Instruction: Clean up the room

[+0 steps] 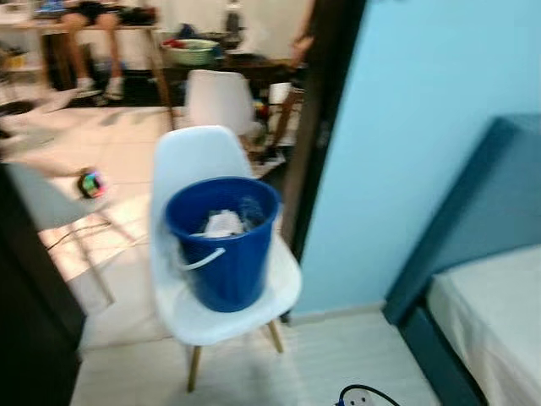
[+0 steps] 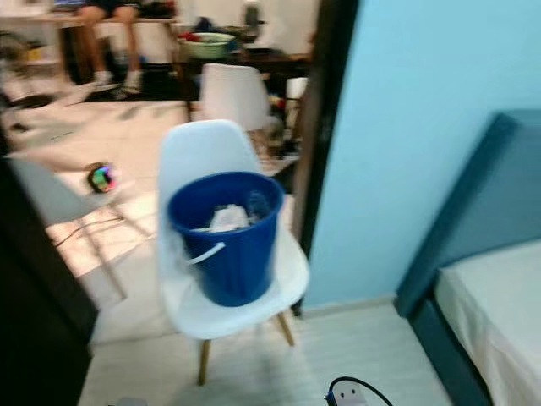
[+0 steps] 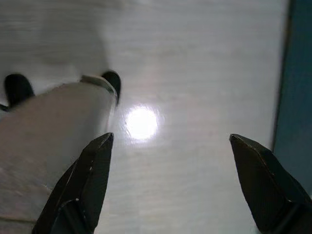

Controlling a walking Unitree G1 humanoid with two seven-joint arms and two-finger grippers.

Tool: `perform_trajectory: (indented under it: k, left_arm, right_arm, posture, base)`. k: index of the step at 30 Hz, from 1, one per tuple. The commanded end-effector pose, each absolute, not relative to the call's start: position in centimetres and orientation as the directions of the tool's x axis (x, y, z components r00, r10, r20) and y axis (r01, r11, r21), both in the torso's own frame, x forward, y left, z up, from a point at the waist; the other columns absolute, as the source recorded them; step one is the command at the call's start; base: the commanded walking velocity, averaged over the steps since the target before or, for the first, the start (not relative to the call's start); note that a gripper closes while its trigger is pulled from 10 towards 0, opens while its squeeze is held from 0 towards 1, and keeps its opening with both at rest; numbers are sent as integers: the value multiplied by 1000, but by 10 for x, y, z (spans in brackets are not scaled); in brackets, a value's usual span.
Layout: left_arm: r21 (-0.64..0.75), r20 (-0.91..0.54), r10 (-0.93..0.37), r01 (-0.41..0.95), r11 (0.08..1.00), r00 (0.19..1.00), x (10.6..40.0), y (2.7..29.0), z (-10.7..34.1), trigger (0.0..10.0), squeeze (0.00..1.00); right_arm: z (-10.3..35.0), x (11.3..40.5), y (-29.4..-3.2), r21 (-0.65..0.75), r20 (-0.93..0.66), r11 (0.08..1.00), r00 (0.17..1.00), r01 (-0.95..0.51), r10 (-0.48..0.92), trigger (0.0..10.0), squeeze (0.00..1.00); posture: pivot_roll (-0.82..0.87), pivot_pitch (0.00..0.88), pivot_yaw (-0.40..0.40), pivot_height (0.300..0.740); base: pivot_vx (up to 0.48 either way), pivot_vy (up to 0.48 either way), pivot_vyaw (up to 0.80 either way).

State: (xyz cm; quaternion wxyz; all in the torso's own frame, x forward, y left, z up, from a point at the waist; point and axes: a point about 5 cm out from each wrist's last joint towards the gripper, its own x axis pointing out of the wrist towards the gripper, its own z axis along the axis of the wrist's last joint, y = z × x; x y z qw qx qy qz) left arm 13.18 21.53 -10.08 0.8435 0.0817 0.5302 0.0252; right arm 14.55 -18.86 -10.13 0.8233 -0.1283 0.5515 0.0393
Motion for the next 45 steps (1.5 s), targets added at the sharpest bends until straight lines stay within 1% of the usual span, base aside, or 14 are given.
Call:
perform_trajectory:
  k: [1, 6, 9, 12, 14, 18, 23, 26, 34, 38, 41, 45]
  left_arm:
    - [155, -891, 121, 42, 987, 438, 133, 213, -101, 10000, 0]
    - [151, -892, 117, 45, 987, 436, 132, 212, -101, 10000, 0]
    - [150, -892, 117, 41, 988, 437, 133, 212, -101, 10000, 0]
    - [154, -894, 118, 49, 987, 432, 132, 214, -101, 10000, 0]
    - [154, -894, 118, 51, 987, 432, 133, 213, -101, 10000, 0]
    - [151, -892, 119, 40, 988, 436, 134, 213, -101, 10000, 0]
    - [145, -893, 111, 44, 988, 437, 135, 211, -101, 10000, 0]
    - [136, -892, 107, 36, 990, 440, 135, 209, -101, 10000, 0]
    - [132, -896, 104, 36, 991, 433, 134, 208, -101, 10000, 0]
    - [125, -898, 96, 40, 991, 429, 135, 204, -102, 10000, 0]
    - [114, -901, 84, 44, 992, 426, 134, 196, -104, 10000, 0]
    - [111, -902, 81, 45, 993, 425, 133, 193, -104, 10000, 0]
  right_arm:
    - [-104, 140, -187, -159, -928, 962, 367, -221, -69, 10000, 0]
    - [-105, 137, -188, -158, -931, 962, 358, -223, -70, 10000, 0]
    - [-104, 137, -188, -157, -932, 961, 355, -229, -68, 10000, 0]
    - [-102, 143, -190, -159, -925, 966, 372, -204, -74, 10000, 0]
    - [-101, 144, -193, -163, -923, 967, 377, -194, -80, 10000, 0]
    - [-102, 143, -194, -165, -926, 965, 370, -205, -80, 10000, 0]
    - [-102, 141, -195, -167, -928, 964, 364, -209, -82, 10000, 0]
    - [-102, 141, -195, -167, -929, 963, 360, -210, -83, 10000, 0]
    - [-102, 143, -195, -170, -928, 961, 364, -216, -82, 10000, 0]
    - [-102, 143, -196, -171, -927, 962, 366, -212, -84, 10000, 0]
    - [-102, 142, -196, -171, -928, 963, 364, -207, -86, 10000, 0]
    - [-102, 142, -196, -170, -928, 964, 363, -206, -86, 10000, 0]
  posture:
    - [-32, 0, -51, 740]
    - [-16, 0, -65, 740]
    - [-25, 0, -60, 740]
    - [-29, 0, -45, 740]
    - [-20, 0, -54, 740]
    - [-26, 0, -62, 740]
    - [-30, 0, -53, 740]
    - [-27, 0, -65, 740]
    - [-36, 0, -60, 740]
    - [-43, 0, -58, 740]
    - [-45, 0, -58, 740]
    - [-44, 0, -57, 740]
  base:
    - [0, 0, -800]
    - [0, 0, -800]
    - [0, 0, -800]
    - [0, 0, -800]
    - [0, 0, -800]
    - [0, 0, -800]
    - [0, 0, -800]
    - [0, 0, -800]
    - [0, 0, -800]
    - [0, 0, -794]
    - [0, 0, -800]
    - [0, 0, -800]
